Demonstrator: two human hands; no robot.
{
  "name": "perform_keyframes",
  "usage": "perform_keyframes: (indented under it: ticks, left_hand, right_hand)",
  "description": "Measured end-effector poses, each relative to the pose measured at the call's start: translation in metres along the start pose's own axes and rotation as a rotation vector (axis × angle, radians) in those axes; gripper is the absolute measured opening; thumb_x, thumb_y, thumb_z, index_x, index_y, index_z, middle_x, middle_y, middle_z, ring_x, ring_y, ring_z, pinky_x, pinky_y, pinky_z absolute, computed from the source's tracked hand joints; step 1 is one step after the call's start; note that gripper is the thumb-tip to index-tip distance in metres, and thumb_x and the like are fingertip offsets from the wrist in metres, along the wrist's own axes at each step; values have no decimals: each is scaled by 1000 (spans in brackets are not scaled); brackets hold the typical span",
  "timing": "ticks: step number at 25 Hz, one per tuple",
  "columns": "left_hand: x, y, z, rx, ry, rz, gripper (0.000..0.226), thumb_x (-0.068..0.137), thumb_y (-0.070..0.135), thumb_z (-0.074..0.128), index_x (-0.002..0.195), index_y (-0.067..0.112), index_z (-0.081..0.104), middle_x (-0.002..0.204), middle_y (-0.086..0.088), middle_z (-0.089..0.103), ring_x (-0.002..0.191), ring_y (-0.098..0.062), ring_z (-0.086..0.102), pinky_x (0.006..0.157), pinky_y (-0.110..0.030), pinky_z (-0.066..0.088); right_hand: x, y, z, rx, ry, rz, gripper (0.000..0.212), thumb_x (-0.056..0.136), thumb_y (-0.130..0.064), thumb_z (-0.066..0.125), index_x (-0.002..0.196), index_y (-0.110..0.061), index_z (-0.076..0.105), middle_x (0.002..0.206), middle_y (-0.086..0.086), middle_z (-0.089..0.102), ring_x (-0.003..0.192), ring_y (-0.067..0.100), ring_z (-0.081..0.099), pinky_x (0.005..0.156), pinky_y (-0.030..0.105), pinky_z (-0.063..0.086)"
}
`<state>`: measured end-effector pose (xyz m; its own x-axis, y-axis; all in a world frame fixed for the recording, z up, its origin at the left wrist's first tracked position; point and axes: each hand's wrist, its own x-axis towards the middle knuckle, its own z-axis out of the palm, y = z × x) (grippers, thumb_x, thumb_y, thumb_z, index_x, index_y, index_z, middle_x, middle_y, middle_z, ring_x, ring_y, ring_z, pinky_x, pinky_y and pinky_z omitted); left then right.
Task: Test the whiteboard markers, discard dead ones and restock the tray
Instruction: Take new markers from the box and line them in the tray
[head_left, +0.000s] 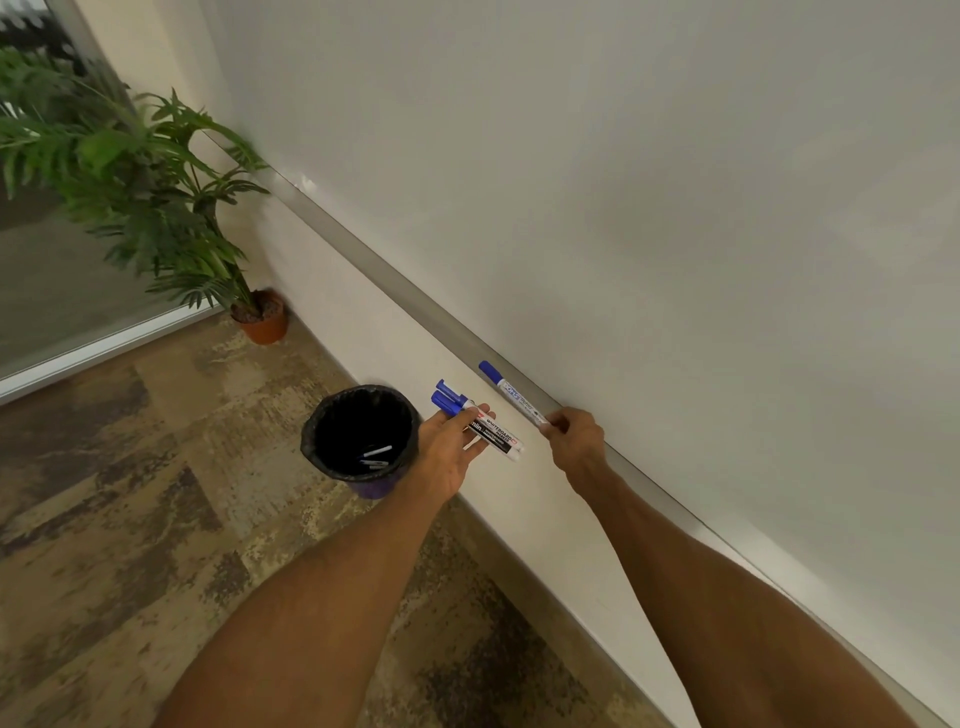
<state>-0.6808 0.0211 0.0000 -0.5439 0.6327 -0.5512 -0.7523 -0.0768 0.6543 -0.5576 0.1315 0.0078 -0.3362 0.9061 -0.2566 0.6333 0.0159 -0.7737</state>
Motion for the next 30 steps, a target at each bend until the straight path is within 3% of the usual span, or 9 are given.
perform_keyframes:
  ticks: [7,13,18,23,26,30]
  left_hand:
    - [-9,-15,17,147,25,24,34,85,4,68,118,0,58,108,-17,68,94,-30,68,75,-38,58]
    - [-23,-31,33,203,-18,25,35,85,7,68,118,5,57,114,-19,65,97,-34,67,75,-40,58]
    - [-52,-49,59,261,-21,17,29,83,7,70,110,4,59,107,-16,66,92,-32,66,62,-34,57]
    - [-86,-78,86,297,-72,-6,31,83,5,70,112,1,59,110,-18,66,95,-33,65,67,-38,56]
    - [-112,-100,103,283,-85,-4,30,83,4,70,111,1,59,108,-18,65,93,-32,65,66,-37,55]
    - [-151,-139,130,265,-122,-12,28,83,3,70,108,3,59,107,-18,65,89,-31,66,68,-38,55]
  right_hand:
    - [-37,7,-16,68,-67,-119,11,91,-12,60,100,-10,65,89,0,63,73,7,52,54,11,40]
    - [-55,24,-42,69,-53,-135,12,87,-12,65,99,-11,68,85,-2,62,71,7,51,56,12,40]
    - [-72,44,-74,114,-42,-90,12,85,-11,68,98,-12,69,82,0,63,71,11,53,54,16,43]
    - [-97,75,-111,203,-6,-44,14,83,-12,70,97,-12,70,85,2,67,73,13,57,54,19,46]
    - [-115,97,-135,317,29,-21,14,87,-17,66,100,-12,69,91,6,69,79,16,61,63,23,51]
    - [-152,125,-168,646,150,81,30,99,-29,44,103,-6,62,96,10,69,87,20,64,79,29,55]
